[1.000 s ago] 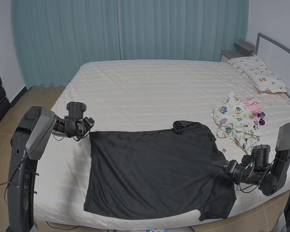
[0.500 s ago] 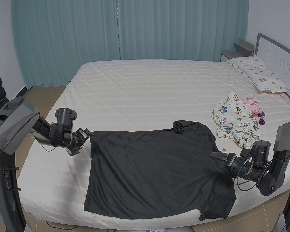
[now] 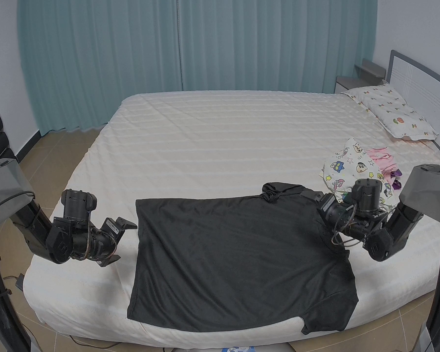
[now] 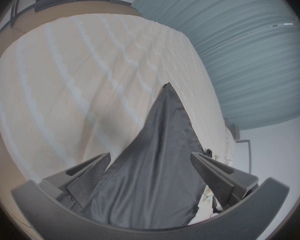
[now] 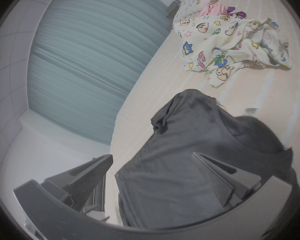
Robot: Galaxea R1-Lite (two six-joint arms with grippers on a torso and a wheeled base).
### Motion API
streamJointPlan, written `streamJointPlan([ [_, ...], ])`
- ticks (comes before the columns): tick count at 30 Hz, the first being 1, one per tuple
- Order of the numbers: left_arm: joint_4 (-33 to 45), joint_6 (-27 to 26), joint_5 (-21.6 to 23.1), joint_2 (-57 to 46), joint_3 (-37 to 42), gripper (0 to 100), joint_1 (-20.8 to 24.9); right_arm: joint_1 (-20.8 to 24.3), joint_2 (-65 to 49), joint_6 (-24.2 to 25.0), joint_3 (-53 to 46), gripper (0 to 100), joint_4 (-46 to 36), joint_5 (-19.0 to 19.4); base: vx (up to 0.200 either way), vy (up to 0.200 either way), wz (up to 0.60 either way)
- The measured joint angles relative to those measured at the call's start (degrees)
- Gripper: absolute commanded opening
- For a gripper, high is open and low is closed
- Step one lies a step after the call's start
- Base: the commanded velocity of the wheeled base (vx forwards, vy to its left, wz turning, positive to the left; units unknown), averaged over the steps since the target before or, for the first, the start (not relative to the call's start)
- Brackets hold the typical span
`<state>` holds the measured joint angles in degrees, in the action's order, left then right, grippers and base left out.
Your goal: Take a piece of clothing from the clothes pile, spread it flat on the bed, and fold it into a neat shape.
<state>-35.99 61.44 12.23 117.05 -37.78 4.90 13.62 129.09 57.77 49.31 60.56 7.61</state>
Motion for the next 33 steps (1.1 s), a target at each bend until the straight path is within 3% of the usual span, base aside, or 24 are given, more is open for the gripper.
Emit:
streamJointPlan([
  [9, -4.79, 3.62, 2.72, -2.15, 5.42, 100, 0.3, 1.26, 7.94, 3.27, 22.13, 100, -15.85, -4.33, 0.0, 0.0, 0.0],
  [19, -7.34, 4.49, 3.45, -3.05, 9.51, 100, 0.55, 0.55, 16.01, 2.11, 40.11, 100, -27.83, -7.2, 0.0, 0.0, 0.0],
  [33, -8.4, 5.03, 3.45, -3.17, 11.81, 100, 1.4, -2.32, 23.31, -8.29, 52.04, 100, -31.44, -8.31, 0.0, 0.0, 0.0],
])
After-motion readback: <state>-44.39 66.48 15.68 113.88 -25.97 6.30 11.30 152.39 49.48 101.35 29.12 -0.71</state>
